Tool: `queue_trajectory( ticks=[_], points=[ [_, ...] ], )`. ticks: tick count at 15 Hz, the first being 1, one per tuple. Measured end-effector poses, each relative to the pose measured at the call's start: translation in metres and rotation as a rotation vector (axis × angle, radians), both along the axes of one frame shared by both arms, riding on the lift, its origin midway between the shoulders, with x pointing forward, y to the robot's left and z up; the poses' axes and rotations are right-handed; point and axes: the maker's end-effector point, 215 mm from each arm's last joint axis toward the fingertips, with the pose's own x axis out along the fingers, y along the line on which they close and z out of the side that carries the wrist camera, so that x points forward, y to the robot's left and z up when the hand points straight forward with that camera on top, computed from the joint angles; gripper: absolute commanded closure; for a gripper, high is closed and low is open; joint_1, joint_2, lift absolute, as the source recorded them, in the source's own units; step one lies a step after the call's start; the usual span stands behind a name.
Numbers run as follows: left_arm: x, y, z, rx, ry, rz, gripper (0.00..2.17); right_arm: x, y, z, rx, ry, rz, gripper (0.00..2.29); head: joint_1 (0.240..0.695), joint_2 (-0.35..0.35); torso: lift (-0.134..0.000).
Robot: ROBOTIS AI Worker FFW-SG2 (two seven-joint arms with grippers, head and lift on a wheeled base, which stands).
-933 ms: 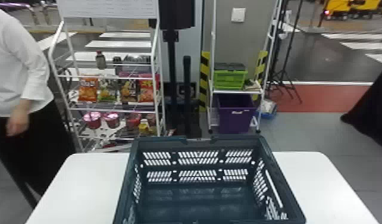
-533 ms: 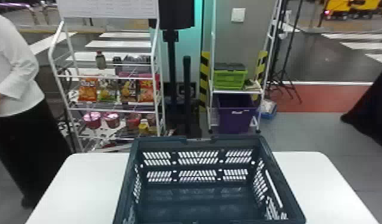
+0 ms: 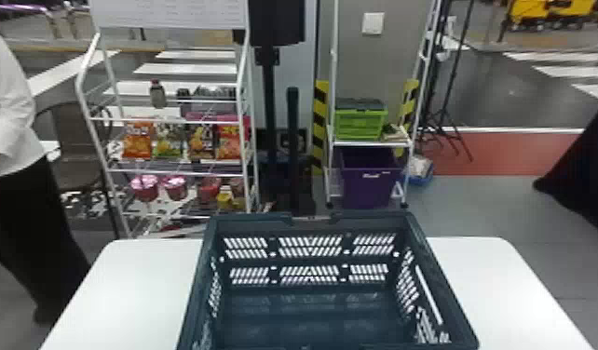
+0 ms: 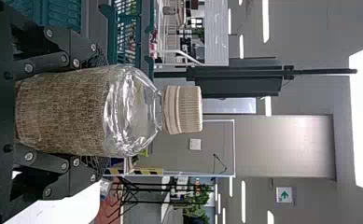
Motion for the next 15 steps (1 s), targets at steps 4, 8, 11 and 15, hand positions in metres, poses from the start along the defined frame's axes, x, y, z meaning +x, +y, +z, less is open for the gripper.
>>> queue_trajectory(
  ticks=[4,8,11,15],
  points=[
    [0.013,0.003,0.019,0.014,-0.024,-0.006,2.15,-0.002,-0.001,0.001,-0.002,-0.003,-0.001,1.73,0.499,0.0,0.0],
    [0.052,0.008,0.044,0.062,-0.005,-0.038,2.15,-0.004,-0.001,-0.001,0.0,0.003,-0.007,1.73,0.499,0.0,0.0],
    [0.088,0.008,0.067,0.101,0.025,-0.061,2.15,-0.006,-0.002,-0.002,0.001,0.007,-0.011,1.73,0.499,0.0,0.0],
    [0.139,0.002,0.097,0.146,0.068,-0.112,2.15,-0.009,-0.004,-0.006,-0.003,0.02,-0.024,1.73,0.499,0.0,0.0]
  ],
)
